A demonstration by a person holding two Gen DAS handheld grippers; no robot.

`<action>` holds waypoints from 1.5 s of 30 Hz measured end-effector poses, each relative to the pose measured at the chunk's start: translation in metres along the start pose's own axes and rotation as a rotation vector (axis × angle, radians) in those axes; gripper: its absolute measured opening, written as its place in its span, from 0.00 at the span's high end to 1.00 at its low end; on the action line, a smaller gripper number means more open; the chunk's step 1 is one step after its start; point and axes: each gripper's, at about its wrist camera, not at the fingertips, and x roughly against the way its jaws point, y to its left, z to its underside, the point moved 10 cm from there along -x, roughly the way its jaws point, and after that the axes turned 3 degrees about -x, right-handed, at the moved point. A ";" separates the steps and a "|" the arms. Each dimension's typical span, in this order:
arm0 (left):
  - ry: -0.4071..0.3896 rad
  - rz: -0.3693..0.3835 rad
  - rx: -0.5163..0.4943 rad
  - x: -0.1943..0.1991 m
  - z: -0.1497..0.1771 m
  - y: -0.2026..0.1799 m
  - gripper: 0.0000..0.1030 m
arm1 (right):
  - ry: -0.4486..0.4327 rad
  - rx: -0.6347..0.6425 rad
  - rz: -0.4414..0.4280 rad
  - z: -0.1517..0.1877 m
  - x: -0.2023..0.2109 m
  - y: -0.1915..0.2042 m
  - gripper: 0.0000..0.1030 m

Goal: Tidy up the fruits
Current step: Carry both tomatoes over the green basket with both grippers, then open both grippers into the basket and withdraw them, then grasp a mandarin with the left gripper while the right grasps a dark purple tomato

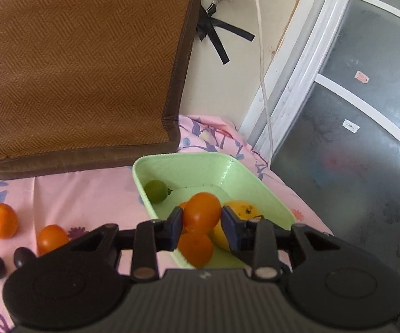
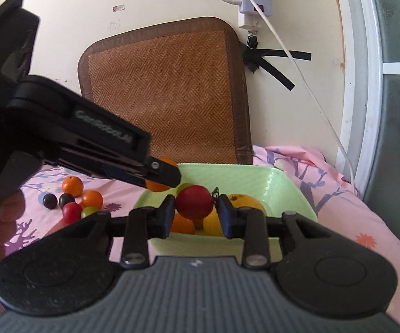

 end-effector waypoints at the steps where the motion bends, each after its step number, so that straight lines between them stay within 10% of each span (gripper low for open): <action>1: 0.011 -0.006 0.005 -0.007 0.001 0.002 0.70 | -0.004 -0.001 0.004 0.001 0.000 0.001 0.63; 13: -0.086 -0.059 0.068 0.037 -0.008 0.029 0.61 | -0.111 -0.064 0.058 -0.007 0.017 -0.021 0.54; 19: -0.173 -0.280 0.156 0.125 0.023 0.117 0.61 | -0.140 -0.118 0.044 -0.010 0.026 -0.022 0.54; 25: -0.098 -0.464 0.232 0.158 0.087 0.193 0.61 | -0.105 -0.076 -0.082 -0.012 0.033 0.028 0.54; 36: -0.113 -0.461 0.104 0.151 0.099 0.176 0.61 | 0.097 0.174 -0.221 0.015 -0.012 0.134 0.55; 45: -0.114 -0.315 0.249 0.140 0.080 0.192 0.61 | 0.199 0.417 -0.265 0.024 -0.070 0.181 0.60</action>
